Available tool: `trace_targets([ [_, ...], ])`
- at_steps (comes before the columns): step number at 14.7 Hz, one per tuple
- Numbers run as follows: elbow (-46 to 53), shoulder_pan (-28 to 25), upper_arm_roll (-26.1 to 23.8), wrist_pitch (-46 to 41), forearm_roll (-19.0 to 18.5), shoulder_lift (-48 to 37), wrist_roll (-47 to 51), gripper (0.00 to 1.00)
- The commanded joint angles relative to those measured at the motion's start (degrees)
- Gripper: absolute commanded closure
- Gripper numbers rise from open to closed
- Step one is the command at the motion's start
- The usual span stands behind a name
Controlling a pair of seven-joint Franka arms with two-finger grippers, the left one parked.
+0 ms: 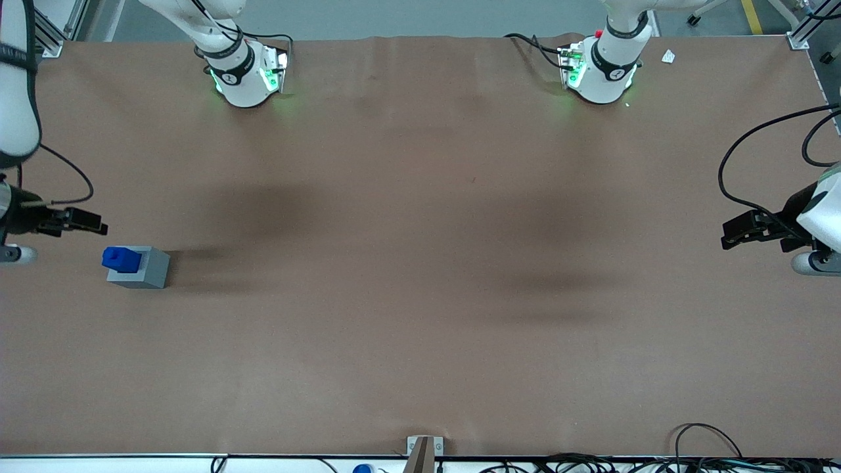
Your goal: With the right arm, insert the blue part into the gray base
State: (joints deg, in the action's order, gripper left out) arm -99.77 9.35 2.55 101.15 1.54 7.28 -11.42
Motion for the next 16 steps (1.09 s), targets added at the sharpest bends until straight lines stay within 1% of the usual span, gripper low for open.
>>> trace_targets([
  [1, -1.30, -2.84, 0.09, -4.02, 0.48, -5.33, 4.90, 0.00],
  [5, -1.39, -7.14, 0.09, -8.07, 0.48, -10.69, 11.66, 0.00],
  [9, -1.65, -9.96, 0.00, -10.09, 0.48, -15.18, 12.03, 0.00],
  [13, -0.87, -10.06, 0.17, -11.59, 0.66, -15.98, 12.21, 0.00],
  [16, 1.85, -9.79, 0.35, -12.37, 0.66, -15.54, 12.47, 0.00],
])
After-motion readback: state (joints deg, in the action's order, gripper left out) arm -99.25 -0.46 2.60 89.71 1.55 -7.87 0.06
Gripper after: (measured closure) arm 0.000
